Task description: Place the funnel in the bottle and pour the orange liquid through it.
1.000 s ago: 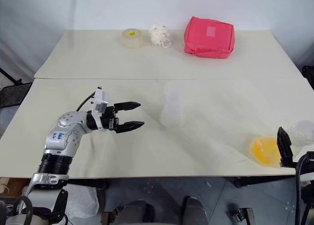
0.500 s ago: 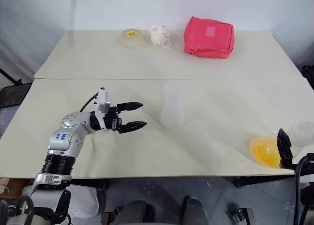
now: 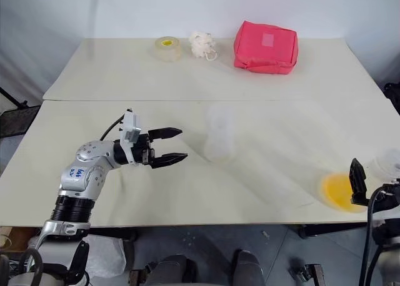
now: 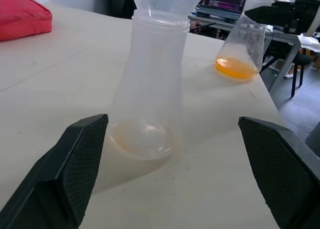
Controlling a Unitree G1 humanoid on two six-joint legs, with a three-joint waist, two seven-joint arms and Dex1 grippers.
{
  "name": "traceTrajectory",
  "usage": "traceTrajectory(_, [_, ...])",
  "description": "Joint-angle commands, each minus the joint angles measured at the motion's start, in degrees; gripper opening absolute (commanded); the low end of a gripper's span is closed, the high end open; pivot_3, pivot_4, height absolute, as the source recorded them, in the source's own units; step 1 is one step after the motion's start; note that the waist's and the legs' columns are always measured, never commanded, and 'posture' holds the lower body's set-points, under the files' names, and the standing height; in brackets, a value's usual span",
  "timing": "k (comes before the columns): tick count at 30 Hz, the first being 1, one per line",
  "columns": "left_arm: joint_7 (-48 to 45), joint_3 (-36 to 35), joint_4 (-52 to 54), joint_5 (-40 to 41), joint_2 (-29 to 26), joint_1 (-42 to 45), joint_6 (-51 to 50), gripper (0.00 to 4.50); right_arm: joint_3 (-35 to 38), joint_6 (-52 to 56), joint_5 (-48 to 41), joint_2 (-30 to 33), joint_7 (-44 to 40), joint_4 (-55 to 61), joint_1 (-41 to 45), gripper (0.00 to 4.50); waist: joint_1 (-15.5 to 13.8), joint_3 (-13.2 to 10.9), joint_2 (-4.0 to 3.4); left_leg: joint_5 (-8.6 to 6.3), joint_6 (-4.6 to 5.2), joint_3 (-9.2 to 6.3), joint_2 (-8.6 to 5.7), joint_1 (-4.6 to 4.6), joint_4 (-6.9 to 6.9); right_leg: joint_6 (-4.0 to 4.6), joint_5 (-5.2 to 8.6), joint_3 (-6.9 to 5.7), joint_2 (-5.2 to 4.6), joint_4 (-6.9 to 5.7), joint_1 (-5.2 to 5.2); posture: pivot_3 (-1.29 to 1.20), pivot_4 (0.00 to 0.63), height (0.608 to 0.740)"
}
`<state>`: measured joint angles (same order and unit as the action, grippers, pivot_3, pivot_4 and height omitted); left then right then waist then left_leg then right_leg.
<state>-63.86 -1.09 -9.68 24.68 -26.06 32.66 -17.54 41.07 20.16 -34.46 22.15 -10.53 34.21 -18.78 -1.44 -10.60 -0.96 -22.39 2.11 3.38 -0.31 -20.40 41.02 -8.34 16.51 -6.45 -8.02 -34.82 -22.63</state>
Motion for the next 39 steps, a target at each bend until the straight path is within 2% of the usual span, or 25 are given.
traceTrajectory(1, [0.06,-0.58,2.07,0.63,-0.85,-0.23,0.17,4.50,1.08,-1.39,0.42,-1.02,1.77,0.27,0.77,4.12,-0.01,0.00,0.00,0.00,0.00,0.00,0.00,0.00,0.00,0.00,0.00,0.00,0.00,0.00,0.00,0.00,0.150,0.740])
traceTrajectory(2, [0.07,-0.58,2.02,0.63,-0.84,-0.15,0.16,4.50,1.13,-1.39,0.30,-1.29,2.01,0.33,0.88,3.94,-0.01,0.00,0.00,0.00,0.00,0.00,0.00,0.00,0.00,0.00,0.00,0.00,0.00,0.00,0.00,0.00,0.150,0.740])
traceTrajectory(6, [-0.02,-0.59,1.65,0.65,-0.78,0.16,0.29,4.50,1.02,-1.24,0.19,-1.80,2.43,0.93,0.96,2.58,0.01,0.00,0.00,0.00,0.00,0.00,0.01,0.00,0.00,0.00,0.00,0.00,0.00,0.00,0.00,0.00,0.150,0.740])
traceTrajectory(7, [-0.06,-0.57,1.55,0.61,-0.78,0.22,0.34,4.50,0.99,-1.25,0.19,-1.85,2.45,0.99,0.96,2.43,0.01,0.00,0.00,0.00,0.00,0.00,0.01,0.00,0.00,0.00,0.00,0.00,0.00,0.00,0.00,0.00,0.150,0.740])
traceTrajectory(15, [-0.34,-0.68,1.21,0.57,-0.91,0.25,0.70,4.50,0.47,-0.65,-2.22,-1.52,1.92,4.52,1.23,2.43,0.05,0.00,0.00,0.00,0.00,0.00,0.01,0.00,-0.02,0.00,0.00,0.00,0.00,0.00,0.00,0.00,0.150,0.740])
traceTrajectory(20, [-0.78,-1.03,0.69,0.52,-1.43,0.18,1.49,4.50,-2.52,1.98,-4.89,2.41,1.10,8.47,4.84,2.43,0.16,0.00,-0.01,0.00,0.00,0.06,0.04,0.03,-0.02,0.00,0.00,0.06,0.01,0.01,-0.02,0.00,0.150,0.740])
traceTrajectory(22, [-0.69,-1.10,0.40,0.18,-1.98,0.08,1.73,4.50,-5.39,3.22,-4.49,5.88,1.02,8.12,10.48,2.43,0.17,0.00,-0.01,0.00,0.00,0.06,0.05,0.04,-0.02,0.00,0.00,0.06,0.03,0.00,-0.02,0.00,0.150,0.740])
traceTrajectory(27, [-2.65,-1.32,-1.21,0.52,-3.31,-0.21,2.64,4.50,-16.04,4.77,3.53,14.33,0.01,3.08,25.84,2.43,0.26,-0.01,-0.02,0.00,0.00,0.17,0.06,0.05,-0.02,0.01,0.01,0.14,0.06,0.02,-0.07,0.00,0.150,0.740])
traceTrajectory(36, [-7.89,-2.36,-7.82,1.28,-2.85,2.00,9.39,4.50,-34.85,1.71,23.64,22.70,-4.01,-5.94,45.15,2.43,0.31,-0.02,-0.01,-0.02,0.03,0.23,-0.01,-0.18,-0.01,0.00,0.00,-0.09,-0.02,0.11,-0.16,0.00,0.150,0.740])
traceTrajectory(39, [-9.14,-2.62,-9.64,1.03,-2.58,2.50,11.55,4.50,-40.01,-1.67,31.85,25.37,-6.29,-8.11,48.78,2.43,0.28,-0.02,-0.01,-0.02,0.02,0.29,0.01,-0.23,0.00,0.01,0.00,-0.24,-0.01,0.07,-0.18,0.00,0.150,0.740])
